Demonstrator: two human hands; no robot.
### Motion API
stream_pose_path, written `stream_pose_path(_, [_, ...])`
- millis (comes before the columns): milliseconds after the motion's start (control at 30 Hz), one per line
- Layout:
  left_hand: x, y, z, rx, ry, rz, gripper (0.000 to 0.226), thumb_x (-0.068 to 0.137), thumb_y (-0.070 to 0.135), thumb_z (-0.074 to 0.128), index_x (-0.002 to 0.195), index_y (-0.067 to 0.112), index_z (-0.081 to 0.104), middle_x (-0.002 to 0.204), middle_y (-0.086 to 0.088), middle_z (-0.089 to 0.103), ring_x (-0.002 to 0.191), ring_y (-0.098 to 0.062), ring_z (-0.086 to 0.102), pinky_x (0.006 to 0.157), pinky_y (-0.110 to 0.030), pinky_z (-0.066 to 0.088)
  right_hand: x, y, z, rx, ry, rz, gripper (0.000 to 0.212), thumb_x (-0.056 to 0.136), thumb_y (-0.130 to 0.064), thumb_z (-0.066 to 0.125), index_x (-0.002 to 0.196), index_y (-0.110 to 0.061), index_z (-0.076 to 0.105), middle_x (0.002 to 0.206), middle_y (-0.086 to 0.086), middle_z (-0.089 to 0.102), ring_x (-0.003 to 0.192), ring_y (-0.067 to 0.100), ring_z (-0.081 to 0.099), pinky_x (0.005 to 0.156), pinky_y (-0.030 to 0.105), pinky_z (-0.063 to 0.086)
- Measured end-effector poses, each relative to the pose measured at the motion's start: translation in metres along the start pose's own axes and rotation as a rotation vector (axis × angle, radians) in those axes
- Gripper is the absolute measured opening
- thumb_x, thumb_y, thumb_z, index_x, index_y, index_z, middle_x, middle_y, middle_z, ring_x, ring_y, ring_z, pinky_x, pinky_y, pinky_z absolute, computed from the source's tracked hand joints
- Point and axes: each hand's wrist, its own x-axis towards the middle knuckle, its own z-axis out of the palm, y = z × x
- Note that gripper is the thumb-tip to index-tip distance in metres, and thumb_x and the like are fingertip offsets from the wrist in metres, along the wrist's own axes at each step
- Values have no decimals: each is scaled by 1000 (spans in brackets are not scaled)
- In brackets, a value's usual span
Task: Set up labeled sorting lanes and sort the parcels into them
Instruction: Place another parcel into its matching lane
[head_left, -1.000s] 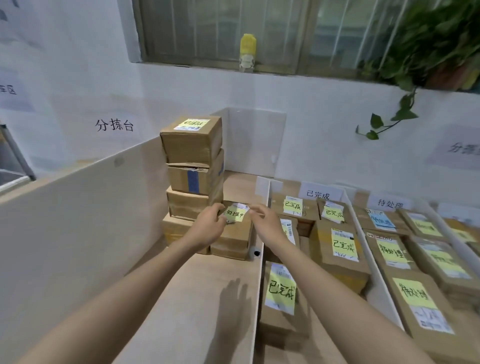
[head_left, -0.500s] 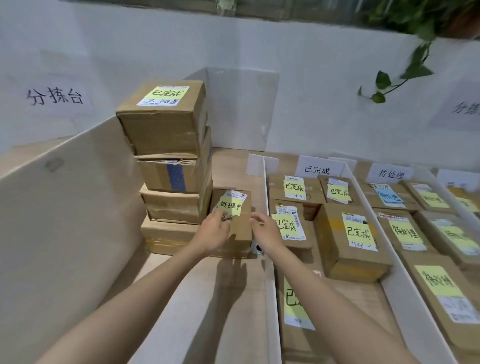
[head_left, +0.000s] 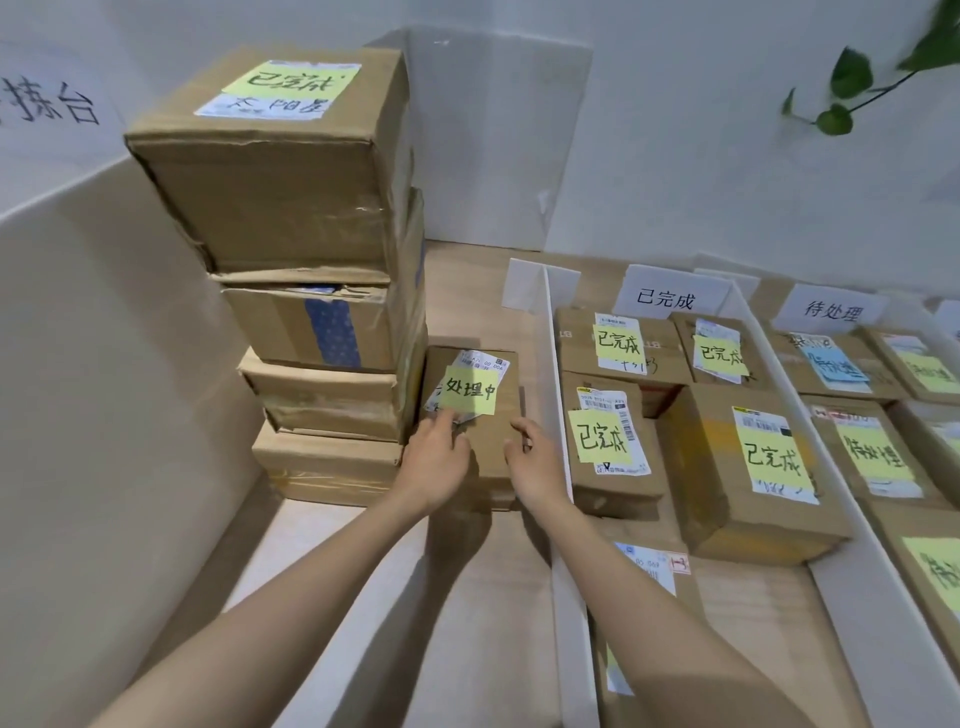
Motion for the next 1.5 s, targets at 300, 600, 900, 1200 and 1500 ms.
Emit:
stream_pose_path(300, [2, -1, 10, -2, 78, -51, 43, 94, 8, 39, 136, 15, 40, 132, -18, 43, 123, -38, 39, 104, -42, 33, -6, 10, 4, 40, 26, -36, 41, 99, -11, 45, 139, -19, 45, 142, -2, 46, 132, 14, 42, 99, 18, 33])
stream_pose_path(600, [4, -1, 8, -79, 72, -112, 51, 92, 3, 38, 142, 14, 37, 137, -15, 47, 127, -31, 41, 102, -35, 35, -17, 6, -5, 70, 64, 8, 39, 101, -11, 41, 139, -21, 45, 136, -4, 51, 109, 7, 49, 76, 5, 38])
stream_pose_path(900, [-9, 11, -3, -107, 120, -68, 49, 88, -4, 41, 134, 15, 45, 138, -9, 45, 129, -26, 39, 101, -34, 35, -33, -7, -13, 261, 123, 84, 39, 99, -3, 43, 135, -17, 50, 133, -1, 54, 120, 10, 49, 92, 21, 44])
stream_pose_path(1200, [-26, 53, -31, -187, 170, 66, 48, 87, -6, 44, 132, 11, 48, 137, -11, 44, 124, -24, 44, 88, -17, 31, -57, -57, -55, 321, 184, 39, 41, 96, 2, 42, 130, -19, 54, 120, -6, 54, 118, 9, 48, 79, 11, 44])
stream_pose_path(1500, [-64, 107, -34, -253, 144, 195, 48, 78, -9, 44, 118, 13, 58, 128, -9, 51, 124, -21, 48, 108, -36, 36, -102, -76, -118, 376, 275, -38, 43, 95, 3, 42, 122, -27, 58, 121, -10, 53, 117, 9, 49, 78, 18, 46])
